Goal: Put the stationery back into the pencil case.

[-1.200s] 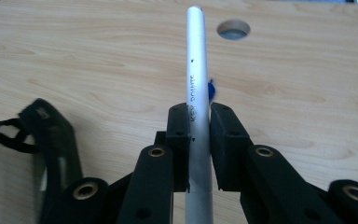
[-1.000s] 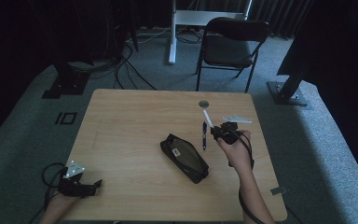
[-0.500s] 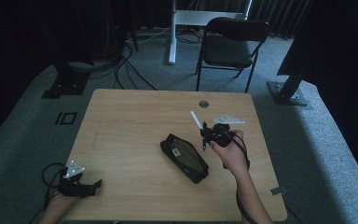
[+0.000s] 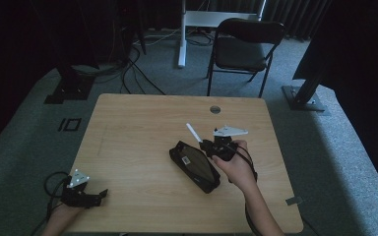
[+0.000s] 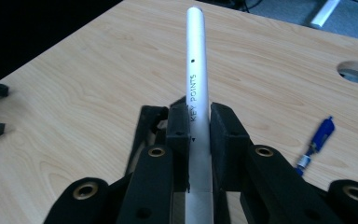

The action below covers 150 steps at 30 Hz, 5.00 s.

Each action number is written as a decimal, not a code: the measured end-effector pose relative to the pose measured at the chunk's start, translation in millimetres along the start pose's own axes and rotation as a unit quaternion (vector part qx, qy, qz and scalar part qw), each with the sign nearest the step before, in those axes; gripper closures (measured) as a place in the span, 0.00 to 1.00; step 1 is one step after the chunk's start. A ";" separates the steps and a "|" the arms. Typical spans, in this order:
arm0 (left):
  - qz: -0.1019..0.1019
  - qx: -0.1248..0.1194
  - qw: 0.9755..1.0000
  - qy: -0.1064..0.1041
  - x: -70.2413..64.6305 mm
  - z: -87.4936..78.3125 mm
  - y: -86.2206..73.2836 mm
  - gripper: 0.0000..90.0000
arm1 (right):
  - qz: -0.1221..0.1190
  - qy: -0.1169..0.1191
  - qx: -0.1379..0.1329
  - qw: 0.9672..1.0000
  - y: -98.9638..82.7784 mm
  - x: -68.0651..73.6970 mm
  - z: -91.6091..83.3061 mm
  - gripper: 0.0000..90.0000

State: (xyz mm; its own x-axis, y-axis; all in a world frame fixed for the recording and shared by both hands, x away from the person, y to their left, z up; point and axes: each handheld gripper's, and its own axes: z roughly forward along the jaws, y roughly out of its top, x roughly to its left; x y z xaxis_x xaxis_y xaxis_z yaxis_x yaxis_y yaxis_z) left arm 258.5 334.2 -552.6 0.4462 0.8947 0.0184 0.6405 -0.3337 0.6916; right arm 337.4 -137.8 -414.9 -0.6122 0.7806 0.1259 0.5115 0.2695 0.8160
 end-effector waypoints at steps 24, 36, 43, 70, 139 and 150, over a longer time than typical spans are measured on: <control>0.000 0.000 1.000 0.000 0.0 0.0 0.0 0.00 | -0.034 0.040 0.049 0.997 -28.1 13.5 25.4 0.87; -0.001 0.000 1.000 0.000 -0.1 0.0 0.0 0.00 | -0.034 0.026 0.079 0.996 -41.7 9.7 39.9 0.87; -0.001 0.000 1.000 0.000 -0.2 0.0 0.0 0.00 | -0.037 0.021 0.099 0.994 -43.9 10.2 46.4 0.87; -0.001 0.000 1.000 0.000 -0.1 0.0 0.0 0.00 | -0.059 0.004 0.156 0.986 -48.8 15.1 67.9 0.87; -0.001 0.000 1.000 0.000 -0.2 0.0 -0.1 0.00 | 0.002 -0.070 0.013 0.997 -4.8 -18.4 36.2 0.79; -0.001 0.000 1.000 0.000 -0.2 0.0 -0.1 0.00 | 0.044 -0.109 0.013 0.993 -14.8 -42.9 46.6 0.78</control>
State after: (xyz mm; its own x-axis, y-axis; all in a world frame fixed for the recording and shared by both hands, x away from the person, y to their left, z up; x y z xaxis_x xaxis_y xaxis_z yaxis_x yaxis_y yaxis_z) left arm 258.4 334.1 -552.7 0.4451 0.8953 0.0170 0.6411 -0.3319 0.6920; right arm 384.3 -148.9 -458.7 -0.4210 0.9044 0.0691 0.5749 0.2071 0.7916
